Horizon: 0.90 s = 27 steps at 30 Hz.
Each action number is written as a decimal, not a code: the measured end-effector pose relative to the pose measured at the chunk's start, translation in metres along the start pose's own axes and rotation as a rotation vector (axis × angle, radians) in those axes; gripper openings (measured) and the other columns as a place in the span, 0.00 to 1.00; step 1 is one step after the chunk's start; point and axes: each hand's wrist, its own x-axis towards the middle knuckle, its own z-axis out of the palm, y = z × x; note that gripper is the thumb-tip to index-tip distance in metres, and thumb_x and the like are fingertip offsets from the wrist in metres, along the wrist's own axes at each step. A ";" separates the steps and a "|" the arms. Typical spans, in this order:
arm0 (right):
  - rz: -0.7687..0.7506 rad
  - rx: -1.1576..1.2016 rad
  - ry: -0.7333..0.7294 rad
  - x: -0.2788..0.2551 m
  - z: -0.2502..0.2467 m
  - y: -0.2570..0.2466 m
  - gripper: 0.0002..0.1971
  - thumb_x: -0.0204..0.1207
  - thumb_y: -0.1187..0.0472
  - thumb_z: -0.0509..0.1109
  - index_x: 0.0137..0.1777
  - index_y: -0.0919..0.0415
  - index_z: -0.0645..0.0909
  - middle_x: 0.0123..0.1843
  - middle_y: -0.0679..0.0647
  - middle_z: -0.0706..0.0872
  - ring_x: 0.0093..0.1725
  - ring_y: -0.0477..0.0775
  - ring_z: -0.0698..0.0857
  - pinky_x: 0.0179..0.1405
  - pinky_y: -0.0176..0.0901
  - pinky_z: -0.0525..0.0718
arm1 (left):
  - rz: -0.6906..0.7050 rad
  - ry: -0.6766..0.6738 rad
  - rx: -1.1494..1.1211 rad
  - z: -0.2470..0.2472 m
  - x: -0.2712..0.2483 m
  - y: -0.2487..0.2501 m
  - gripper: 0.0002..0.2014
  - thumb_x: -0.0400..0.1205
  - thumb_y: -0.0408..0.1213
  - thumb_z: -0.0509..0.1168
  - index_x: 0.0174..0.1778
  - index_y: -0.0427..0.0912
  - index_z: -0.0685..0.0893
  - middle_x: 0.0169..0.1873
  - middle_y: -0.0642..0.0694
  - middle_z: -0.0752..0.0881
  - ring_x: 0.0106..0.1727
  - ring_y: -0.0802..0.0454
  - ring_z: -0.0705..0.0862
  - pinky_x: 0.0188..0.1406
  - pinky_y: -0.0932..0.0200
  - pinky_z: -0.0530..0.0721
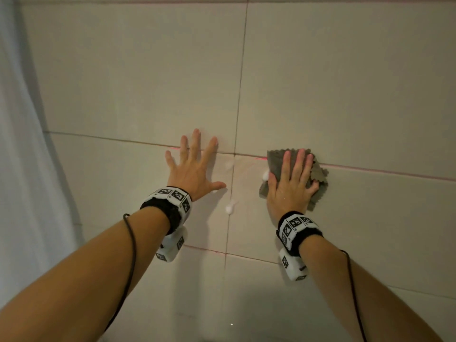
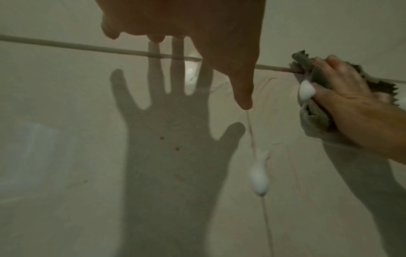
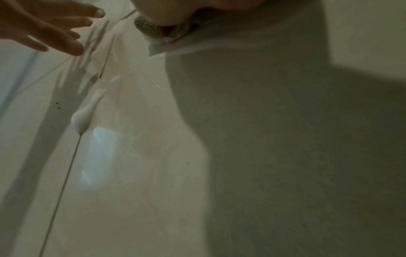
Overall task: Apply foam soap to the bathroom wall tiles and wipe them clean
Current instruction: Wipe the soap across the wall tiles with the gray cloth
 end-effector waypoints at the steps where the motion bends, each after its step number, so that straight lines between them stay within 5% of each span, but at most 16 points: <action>1: 0.017 0.002 0.002 0.001 0.002 -0.010 0.34 0.87 0.42 0.48 0.88 0.54 0.46 0.89 0.60 0.48 0.87 0.63 0.49 0.70 0.74 0.64 | 0.014 0.002 -0.016 0.002 0.002 -0.012 0.62 0.71 0.75 0.66 0.85 0.58 0.29 0.85 0.42 0.26 0.87 0.32 0.33 0.79 0.17 0.49; 11: 0.066 -0.030 0.074 0.005 0.025 -0.116 0.33 0.86 0.43 0.49 0.88 0.55 0.51 0.89 0.60 0.52 0.87 0.63 0.53 0.70 0.74 0.66 | 0.172 0.144 -0.129 0.007 0.027 -0.119 0.54 0.72 0.37 0.66 0.88 0.63 0.39 0.88 0.55 0.34 0.89 0.45 0.35 0.76 0.13 0.48; 20: -0.052 -0.035 0.064 0.015 0.030 -0.163 0.33 0.84 0.44 0.51 0.87 0.53 0.51 0.88 0.60 0.55 0.86 0.61 0.53 0.67 0.73 0.69 | 0.234 0.143 -0.140 -0.001 0.030 -0.152 0.52 0.73 0.33 0.67 0.89 0.60 0.44 0.88 0.60 0.38 0.89 0.55 0.39 0.76 0.14 0.46; 27: -0.335 -0.049 -0.011 0.019 0.037 -0.180 0.32 0.84 0.43 0.53 0.86 0.49 0.56 0.88 0.54 0.58 0.86 0.54 0.53 0.67 0.72 0.69 | 0.229 0.101 -0.214 -0.004 0.029 -0.151 0.50 0.75 0.31 0.64 0.88 0.61 0.45 0.87 0.61 0.37 0.88 0.58 0.36 0.76 0.13 0.41</action>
